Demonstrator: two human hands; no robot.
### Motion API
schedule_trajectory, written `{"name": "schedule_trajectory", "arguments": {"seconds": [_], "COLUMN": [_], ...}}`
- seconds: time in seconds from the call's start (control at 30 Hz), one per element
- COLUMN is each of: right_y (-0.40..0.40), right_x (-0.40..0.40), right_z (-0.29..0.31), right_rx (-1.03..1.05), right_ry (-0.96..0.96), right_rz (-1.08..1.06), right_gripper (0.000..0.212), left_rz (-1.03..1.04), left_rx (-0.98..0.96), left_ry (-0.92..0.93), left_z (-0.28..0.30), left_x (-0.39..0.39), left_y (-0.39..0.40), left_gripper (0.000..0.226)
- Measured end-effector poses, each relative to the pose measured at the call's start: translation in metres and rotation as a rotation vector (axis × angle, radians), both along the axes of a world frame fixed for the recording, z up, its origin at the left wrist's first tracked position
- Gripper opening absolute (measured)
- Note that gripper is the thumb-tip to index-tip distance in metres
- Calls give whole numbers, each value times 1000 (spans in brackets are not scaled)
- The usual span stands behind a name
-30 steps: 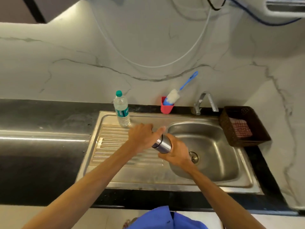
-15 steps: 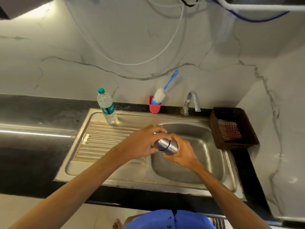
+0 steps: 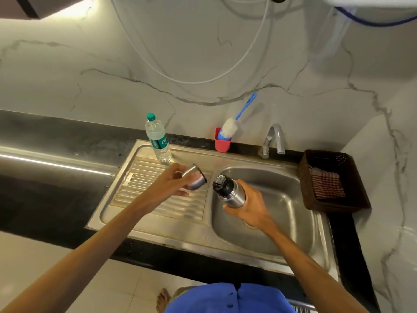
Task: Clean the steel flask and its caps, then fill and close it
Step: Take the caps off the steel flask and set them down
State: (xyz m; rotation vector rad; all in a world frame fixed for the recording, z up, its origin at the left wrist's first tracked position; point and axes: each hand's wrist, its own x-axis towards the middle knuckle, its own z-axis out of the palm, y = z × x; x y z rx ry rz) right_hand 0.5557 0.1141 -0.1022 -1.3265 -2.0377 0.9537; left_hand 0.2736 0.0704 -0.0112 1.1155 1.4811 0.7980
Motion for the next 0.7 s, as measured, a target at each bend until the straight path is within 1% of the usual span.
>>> {"name": "schedule_trajectory", "arguments": {"seconds": [0.03, 0.17, 0.33, 0.5, 0.63, 0.7], "right_y": [0, -1, -3, -9, -18, -22], "right_x": [-4, -24, -62, -107, -151, -171], "right_z": [-1, 0, -1, -1, 8, 12], "right_rx": [2, 3, -16, 5, 3, 22], "right_ry": [13, 56, 75, 95, 80, 70], "right_rz": [5, 36, 85, 95, 113, 113], "right_gripper": [65, 70, 67, 75, 68, 69], "left_rz": [20, 161, 298, 397, 437, 439], "left_rx": [-1, -16, -4, 29, -12, -46], "left_ry": [-36, 36, 248, 410, 519, 573], "left_z": [-10, -60, -119, -163, -190, -200], "left_x": [-11, -55, -103, -159, -205, -220], "left_y": [-7, -45, -88, -116, -124, -124], "left_gripper": [75, 77, 61, 62, 67, 69]}}
